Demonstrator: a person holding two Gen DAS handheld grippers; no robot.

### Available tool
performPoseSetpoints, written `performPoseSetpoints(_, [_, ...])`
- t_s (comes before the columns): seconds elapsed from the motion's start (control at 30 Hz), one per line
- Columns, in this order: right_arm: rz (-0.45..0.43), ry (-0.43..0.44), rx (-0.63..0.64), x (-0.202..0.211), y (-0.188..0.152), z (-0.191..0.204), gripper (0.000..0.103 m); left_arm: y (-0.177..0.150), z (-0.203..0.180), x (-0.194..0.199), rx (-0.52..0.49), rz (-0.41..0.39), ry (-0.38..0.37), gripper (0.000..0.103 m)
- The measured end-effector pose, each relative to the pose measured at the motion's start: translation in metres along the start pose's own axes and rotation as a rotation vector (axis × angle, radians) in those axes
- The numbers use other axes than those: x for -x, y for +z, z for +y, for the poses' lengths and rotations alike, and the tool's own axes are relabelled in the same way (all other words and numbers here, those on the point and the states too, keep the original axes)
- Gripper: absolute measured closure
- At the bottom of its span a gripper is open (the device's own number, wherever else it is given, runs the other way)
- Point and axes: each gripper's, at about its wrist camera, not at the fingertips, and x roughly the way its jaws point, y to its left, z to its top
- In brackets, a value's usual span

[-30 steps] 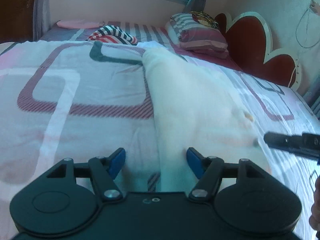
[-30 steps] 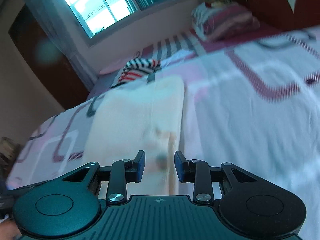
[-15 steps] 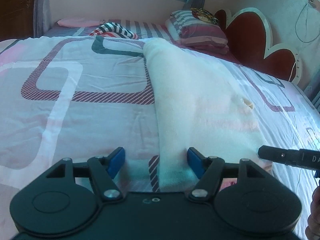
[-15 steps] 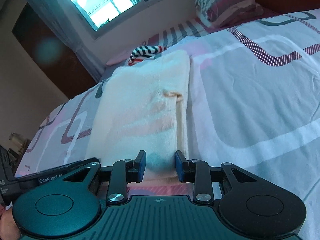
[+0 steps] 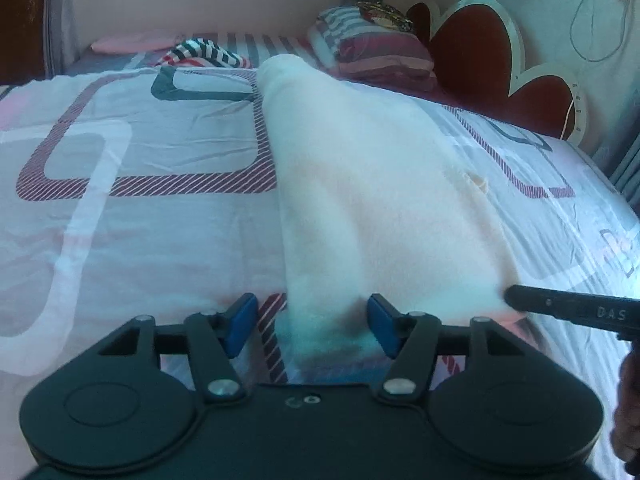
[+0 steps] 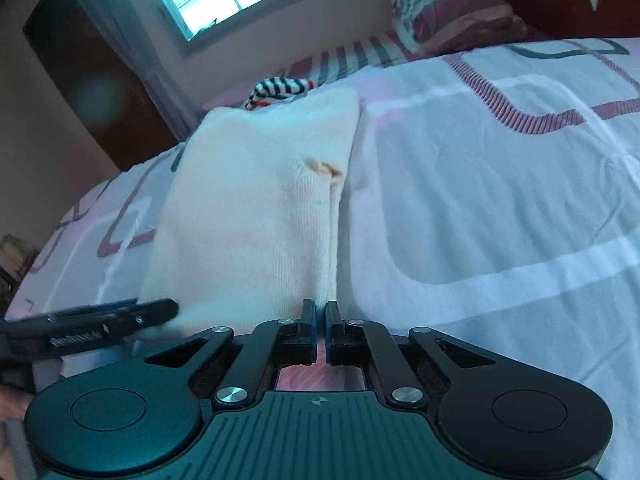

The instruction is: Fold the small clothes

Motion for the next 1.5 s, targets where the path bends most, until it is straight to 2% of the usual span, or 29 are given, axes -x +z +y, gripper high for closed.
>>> performPoseSetpoints(0.1, [-0.055, -0.002, -0.007, 0.014, 0.011, 0.002, 0.097, 0.016, 0.013, 0.02, 0.013, -0.079, 0.011, 0.046])
performPoseSetpoints(0.13, [-0.084, -0.013, 0.011, 0.019, 0.016, 0.004, 0.089, 0.025, 0.02, 0.024, 0.028, -0.108, 0.017, 0.046])
performPoseSetpoints(0.17, [-0.113, -0.021, 0.031, 0.021, 0.022, 0.006, 0.075, 0.035, 0.028, 0.024, 0.048, -0.129, 0.026, 0.046])
performPoseSetpoints(0.23, [-0.144, -0.028, 0.039, 0.017, 0.038, 0.009, 0.063, 0.048, 0.038, 0.014, 0.077, -0.135, 0.034, 0.047])
performPoseSetpoints(0.27, [-0.153, -0.026, 0.043, 0.012, 0.046, 0.01, 0.062, 0.053, 0.041, 0.007, 0.088, -0.129, 0.033, 0.048])
performPoseSetpoints(0.37, [-0.139, -0.025, 0.04, -0.014, 0.069, 0.014, 0.062, 0.061, 0.049, -0.014, 0.116, -0.107, 0.024, 0.052])
performPoseSetpoints(0.43, [-0.127, -0.017, 0.081, -0.028, 0.076, 0.019, 0.062, 0.064, 0.051, -0.024, 0.129, -0.098, 0.011, 0.052])
performPoseSetpoints(0.53, [-0.069, -0.098, 0.144, -0.051, 0.076, 0.025, 0.063, 0.065, 0.052, -0.035, 0.136, -0.067, 0.001, 0.053])
performPoseSetpoints(0.6, [-0.053, -0.096, 0.134, -0.059, 0.073, 0.018, 0.063, 0.065, 0.053, -0.04, 0.137, -0.057, 0.002, 0.054])
performPoseSetpoints(0.67, [-0.049, -0.072, 0.123, -0.06, 0.068, 0.012, 0.077, 0.065, 0.05, -0.043, 0.119, -0.05, 0.007, 0.056])
performPoseSetpoints(0.73, [-0.052, -0.075, 0.117, -0.061, 0.067, 0.005, 0.085, 0.065, 0.039, -0.048, 0.068, -0.037, 0.027, 0.061])
performPoseSetpoints(0.83, [-0.065, -0.131, 0.095, -0.061, 0.068, -0.004, 0.086, 0.067, 0.021, -0.05, -0.01, -0.041, 0.071, 0.064])
performPoseSetpoints(0.9, [-0.058, -0.137, 0.068, -0.061, 0.067, -0.009, 0.086, 0.068, 0.028, -0.043, 0.03, -0.046, 0.067, 0.061])
performPoseSetpoints(0.97, [-0.058, -0.125, 0.056, -0.052, 0.07, -0.009, 0.086, 0.069, 0.037, -0.026, 0.063, -0.1, 0.098, 0.06])
performPoseSetpoints(1.0, [-0.09, -0.117, 0.053, -0.043, 0.071, -0.007, 0.086, 0.07, 0.039, -0.017, 0.069, -0.132, 0.096, 0.058])
performPoseSetpoints(1.07, [-0.148, -0.109, 0.082, -0.029, 0.076, 0.002, 0.086, 0.075, 0.037, -0.008, 0.075, -0.175, 0.045, 0.057])
performPoseSetpoints(1.17, [-0.178, -0.083, 0.153, -0.029, 0.085, 0.023, 0.086, 0.082, 0.019, -0.023, 0.013, -0.139, 0.035, 0.056])
performPoseSetpoints(1.23, [-0.111, -0.112, 0.218, -0.05, 0.085, 0.034, 0.086, 0.078, 0.011, -0.044, -0.025, -0.064, 0.069, 0.053])
performPoseSetpoints(1.27, [-0.026, -0.152, 0.239, -0.068, 0.081, 0.032, 0.085, 0.076, 0.011, -0.048, -0.016, -0.062, 0.063, 0.047])
performPoseSetpoints(1.33, [-0.034, -0.153, 0.259, -0.071, 0.076, 0.031, 0.084, 0.081, 0.008, -0.041, -0.029, -0.076, 0.079, 0.049])
performPoseSetpoints(1.37, [-0.036, -0.142, 0.247, -0.066, 0.08, 0.03, 0.084, 0.085, 0.007, -0.033, -0.031, -0.123, 0.081, 0.051])
performPoseSetpoints(1.43, [-0.122, -0.095, 0.22, -0.052, 0.088, 0.028, 0.084, 0.095, 0.009, -0.031, -0.023, -0.151, 0.071, 0.051])
performPoseSetpoints(1.5, [-0.16, -0.089, 0.193, -0.052, 0.099, 0.027, 0.085, 0.108, 0.009, -0.039, -0.016, -0.162, 0.071, 0.052])
